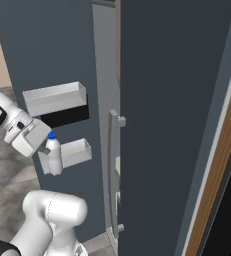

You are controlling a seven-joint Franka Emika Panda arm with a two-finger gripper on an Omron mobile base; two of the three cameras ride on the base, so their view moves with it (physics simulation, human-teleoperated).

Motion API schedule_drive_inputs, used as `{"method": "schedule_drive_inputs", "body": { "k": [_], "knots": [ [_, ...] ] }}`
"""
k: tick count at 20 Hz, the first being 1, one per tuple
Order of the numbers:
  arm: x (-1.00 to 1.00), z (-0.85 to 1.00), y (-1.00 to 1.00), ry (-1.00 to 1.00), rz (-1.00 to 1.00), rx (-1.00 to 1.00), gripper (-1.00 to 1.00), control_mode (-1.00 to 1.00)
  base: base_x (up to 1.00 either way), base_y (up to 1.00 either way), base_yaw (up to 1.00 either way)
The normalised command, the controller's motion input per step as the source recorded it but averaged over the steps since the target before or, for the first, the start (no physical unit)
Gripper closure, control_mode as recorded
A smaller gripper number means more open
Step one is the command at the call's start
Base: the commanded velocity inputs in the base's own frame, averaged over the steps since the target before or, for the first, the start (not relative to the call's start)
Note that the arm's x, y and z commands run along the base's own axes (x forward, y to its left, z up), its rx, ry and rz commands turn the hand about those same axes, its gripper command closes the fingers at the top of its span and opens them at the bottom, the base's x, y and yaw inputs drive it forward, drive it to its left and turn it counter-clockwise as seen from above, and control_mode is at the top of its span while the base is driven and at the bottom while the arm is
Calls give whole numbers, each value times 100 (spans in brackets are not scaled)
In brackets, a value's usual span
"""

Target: Take the bottled waters from the counter and place them in the freezer to freeze. Close the freezer door after placing the bottles.

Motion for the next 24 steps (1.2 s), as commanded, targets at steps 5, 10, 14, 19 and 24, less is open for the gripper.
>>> {"method": "schedule_drive_inputs", "body": {
  "k": [5, 10, 14, 19, 24],
  "knots": [
    [15, 1, -15, -1, 11, 0, 100, -100, 0, 0, 0],
    [17, 27, -3, -3, 14, -1, 100, -100, 0, 0, 0],
    [26, 48, -37, -2, 7, 0, 100, -100, 0, 0, 0],
    [20, 82, -29, -4, 2, 1, 100, -100, 0, 0, 0],
    [17, 100, 0, 0, 0, 0, 100, -100, 0, 0, 0]
  ]
}}
